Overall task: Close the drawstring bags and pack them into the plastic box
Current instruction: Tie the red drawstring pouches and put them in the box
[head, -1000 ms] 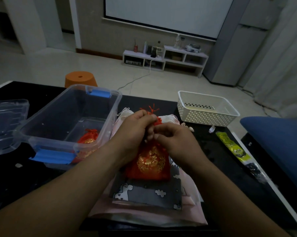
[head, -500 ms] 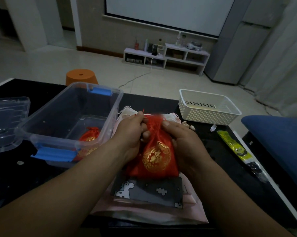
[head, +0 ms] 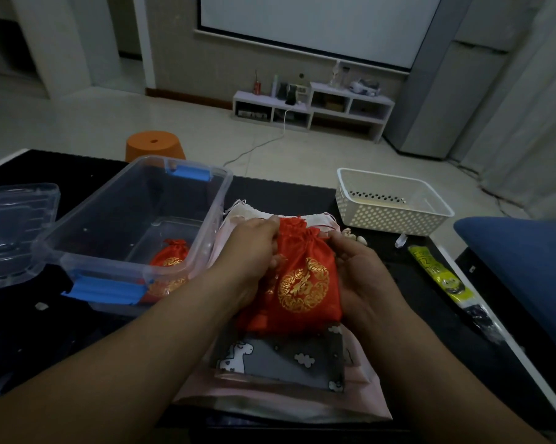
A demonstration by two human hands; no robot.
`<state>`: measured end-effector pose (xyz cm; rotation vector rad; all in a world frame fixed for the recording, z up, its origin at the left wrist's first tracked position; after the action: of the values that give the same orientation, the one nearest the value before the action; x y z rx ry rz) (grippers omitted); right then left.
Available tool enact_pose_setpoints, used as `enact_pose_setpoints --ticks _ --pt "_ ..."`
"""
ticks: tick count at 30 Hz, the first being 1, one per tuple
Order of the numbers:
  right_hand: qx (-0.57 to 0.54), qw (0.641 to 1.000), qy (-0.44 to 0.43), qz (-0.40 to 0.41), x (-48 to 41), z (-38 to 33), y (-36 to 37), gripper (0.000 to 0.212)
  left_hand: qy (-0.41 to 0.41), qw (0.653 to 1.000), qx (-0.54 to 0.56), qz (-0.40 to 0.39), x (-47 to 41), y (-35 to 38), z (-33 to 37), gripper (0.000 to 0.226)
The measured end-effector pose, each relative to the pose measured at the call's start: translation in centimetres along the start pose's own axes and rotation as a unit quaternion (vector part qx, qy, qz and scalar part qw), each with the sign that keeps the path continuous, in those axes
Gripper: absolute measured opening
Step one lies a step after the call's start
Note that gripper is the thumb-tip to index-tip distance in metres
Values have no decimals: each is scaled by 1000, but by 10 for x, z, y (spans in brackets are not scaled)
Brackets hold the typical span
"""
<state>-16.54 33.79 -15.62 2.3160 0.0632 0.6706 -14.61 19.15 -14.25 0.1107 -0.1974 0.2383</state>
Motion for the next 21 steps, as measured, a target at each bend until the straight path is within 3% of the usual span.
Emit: enact_pose_setpoints --ticks 4,6,8,9,11,12,13,17,21 --pt "-42 999 -10 3 1 -3 -2 27 -31 996 69 38 -3 -4 -4 28" --pt "-25 999 -36 -15 6 -5 3 30 -21 996 76 41 -2 -4 -3 28" --pt "130 980 -149 -25 16 -18 9 33 1 997 64 34 0 -5 2 31" --pt "268 934 -237 -25 24 -28 14 30 11 998 54 27 1 -5 5 31" --pt "499 779 -379 -18 36 -41 27 18 29 999 33 12 4 -5 14 29" --pt "556 728 -401 -18 37 -41 32 14 43 999 22 5 5 -5 19 27" --pt "585 708 -394 -25 37 -40 34 12 61 998 8 -3 6 -6 26 26" --pt "613 729 -296 -75 29 -26 34 15 143 983 -89 -67 12 3 50 23" --pt "604 745 -258 -115 32 -23 37 19 159 978 -86 -106 11 12 62 22"
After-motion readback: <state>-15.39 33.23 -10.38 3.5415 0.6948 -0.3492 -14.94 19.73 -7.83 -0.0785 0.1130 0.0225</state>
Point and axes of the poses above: each hand's wrist, its own x-axis away from the middle knuckle, its own y-axis out of the palm, z = x × y, the point moved 6 cm from there along -x, towards the middle knuckle, and after that the axes turned 7 degrees about -x, right-handed, at the moved point
